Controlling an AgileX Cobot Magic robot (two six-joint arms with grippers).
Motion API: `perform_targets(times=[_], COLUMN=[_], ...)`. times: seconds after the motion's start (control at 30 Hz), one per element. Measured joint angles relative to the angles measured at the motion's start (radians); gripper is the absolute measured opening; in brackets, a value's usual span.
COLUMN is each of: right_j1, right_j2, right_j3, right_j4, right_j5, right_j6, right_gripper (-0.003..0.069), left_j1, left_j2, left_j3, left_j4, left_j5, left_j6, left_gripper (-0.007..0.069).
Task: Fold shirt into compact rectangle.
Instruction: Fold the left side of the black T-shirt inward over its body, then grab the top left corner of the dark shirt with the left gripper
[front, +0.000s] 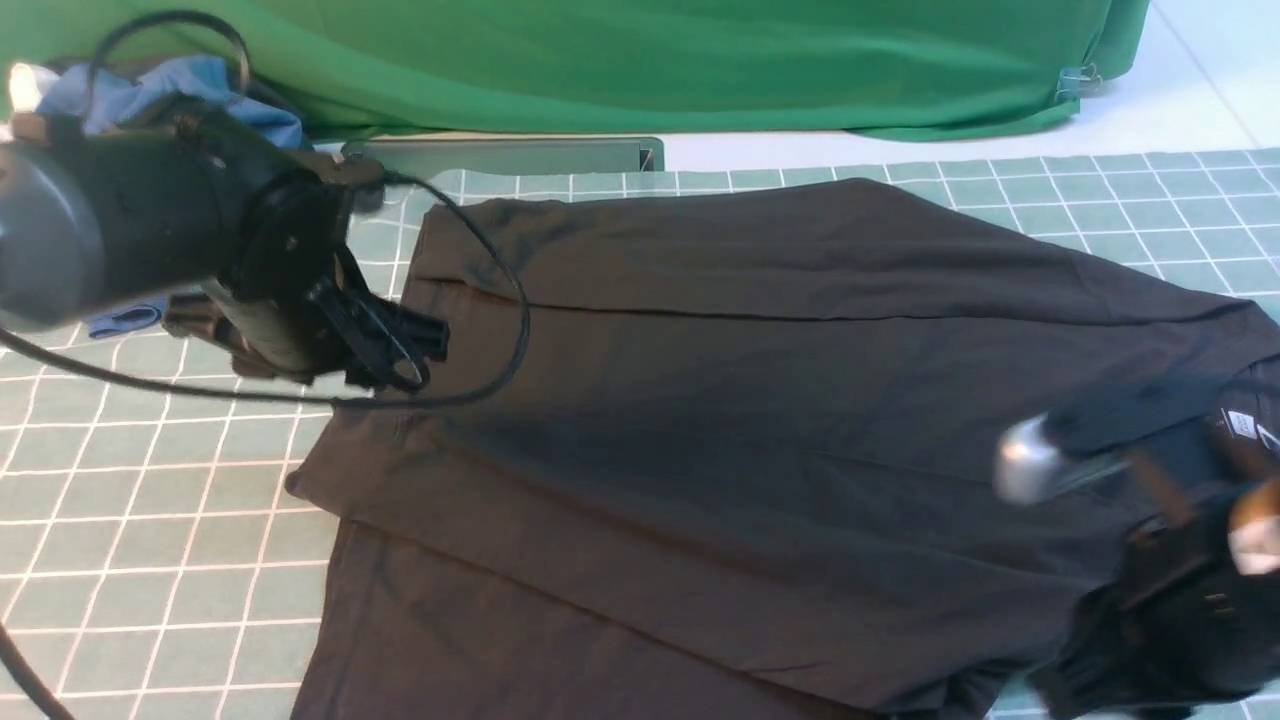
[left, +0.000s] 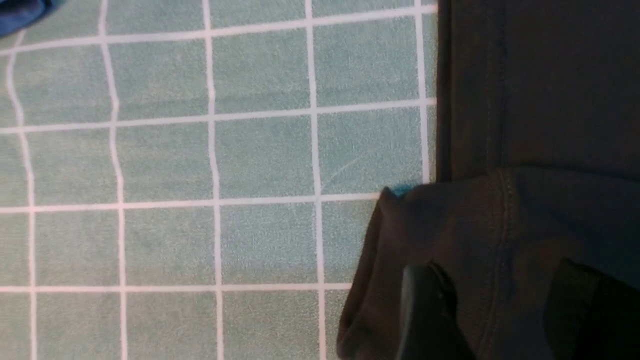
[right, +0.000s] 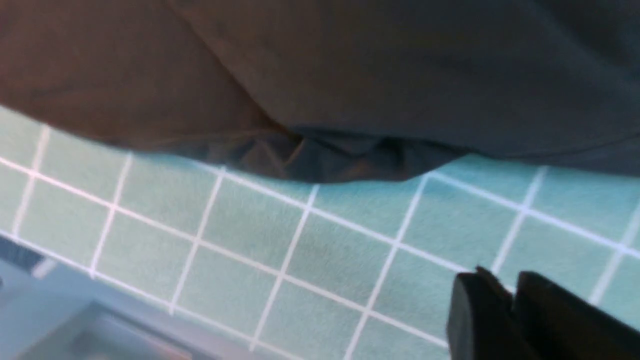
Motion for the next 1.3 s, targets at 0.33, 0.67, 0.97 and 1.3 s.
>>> perform_targets(times=[0.33,0.67,0.97,1.3], right_j1=[0.0,0.0,0.0,0.0], right_j2=[0.25,0.315,0.356,0.222], right_j3=[0.005,0.005,0.005,0.005], right_j4=[0.069,0.016,-0.031,-0.056], right_j5=[-0.232,-0.296,-0.33,-0.178], right_j6=[-0.09,-0.1,-0.135,-0.123], right_gripper=[0.0363,0.0357,0.0098,0.0041], left_j1=[0.004,0.004,0.004,0.004], left_j2=[-0.118,-0.116,-0.116,-0.116], left_j3=[-0.016,0.125,0.135,0.135], left_j4=[-0.586,-0.597,-0.595,-0.595], left_j5=[0.05,0.031,-0.006,-0.025], left_j6=[0.343,0.366,0.373,0.384], left_gripper=[0.0015,0.0011,0.0012,0.0013])
